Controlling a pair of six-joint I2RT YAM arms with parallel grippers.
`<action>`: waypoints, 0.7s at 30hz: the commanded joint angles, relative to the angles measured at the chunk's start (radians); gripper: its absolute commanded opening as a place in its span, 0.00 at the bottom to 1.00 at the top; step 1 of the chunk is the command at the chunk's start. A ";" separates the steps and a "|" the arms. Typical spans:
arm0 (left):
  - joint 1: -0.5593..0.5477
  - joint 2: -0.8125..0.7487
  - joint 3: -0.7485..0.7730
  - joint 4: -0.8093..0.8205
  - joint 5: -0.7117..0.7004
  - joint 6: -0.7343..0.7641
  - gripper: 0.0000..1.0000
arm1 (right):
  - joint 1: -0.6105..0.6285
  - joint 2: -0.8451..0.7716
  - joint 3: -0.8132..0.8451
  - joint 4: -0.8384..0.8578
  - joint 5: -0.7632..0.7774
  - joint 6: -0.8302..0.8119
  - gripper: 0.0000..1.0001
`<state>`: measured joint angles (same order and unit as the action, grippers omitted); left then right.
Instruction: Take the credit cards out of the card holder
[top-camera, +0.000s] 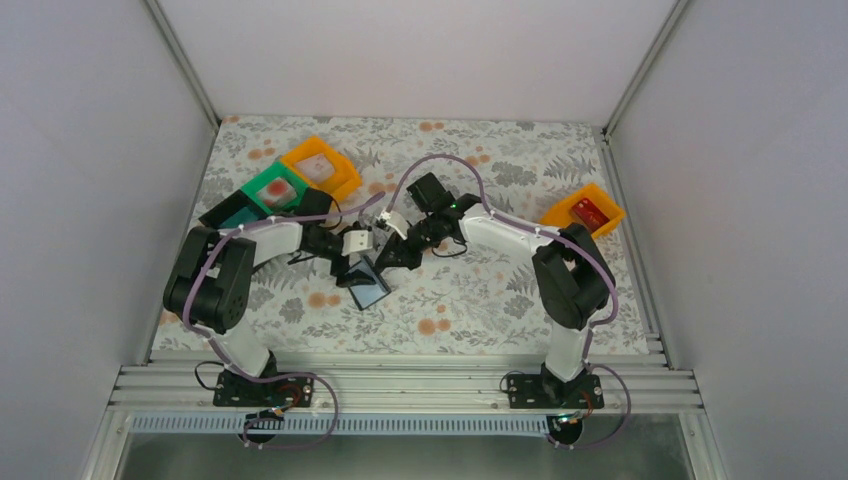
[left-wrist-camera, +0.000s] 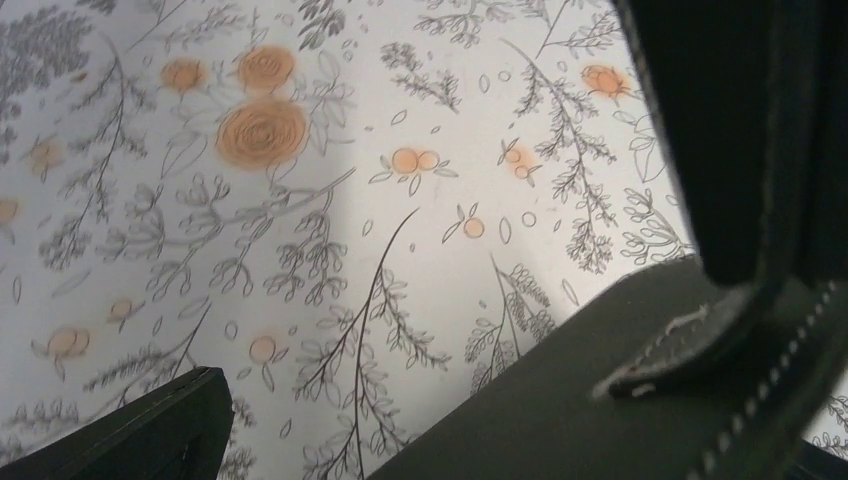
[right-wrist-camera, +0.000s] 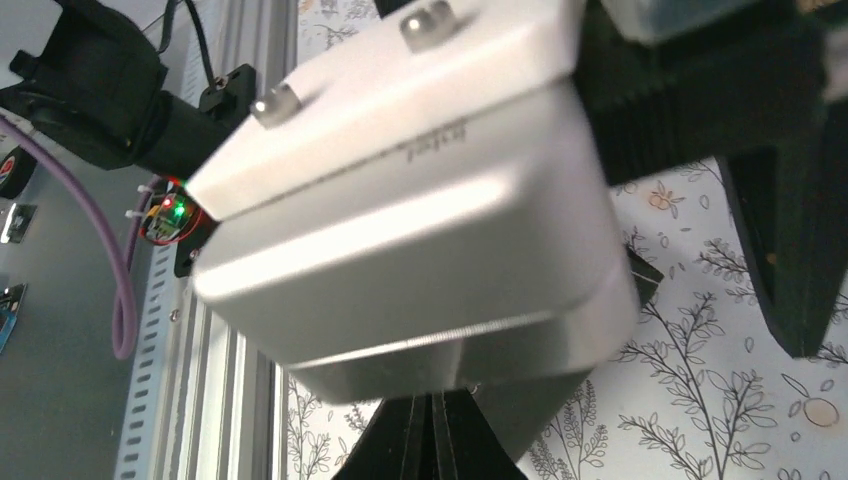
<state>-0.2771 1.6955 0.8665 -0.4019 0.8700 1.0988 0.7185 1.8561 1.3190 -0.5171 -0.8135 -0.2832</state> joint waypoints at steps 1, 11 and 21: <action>-0.013 0.008 0.006 -0.010 0.069 0.081 0.99 | 0.001 -0.030 0.024 -0.014 -0.074 -0.076 0.04; -0.015 -0.029 0.037 -0.218 0.157 0.223 0.12 | -0.028 -0.060 -0.056 0.109 0.008 0.047 0.09; -0.010 -0.147 0.075 -0.325 0.153 0.203 0.02 | -0.045 -0.220 -0.189 0.167 0.139 0.078 0.53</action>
<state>-0.2901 1.6207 0.9062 -0.6716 0.9398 1.2675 0.6765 1.7142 1.1538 -0.3923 -0.7341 -0.2131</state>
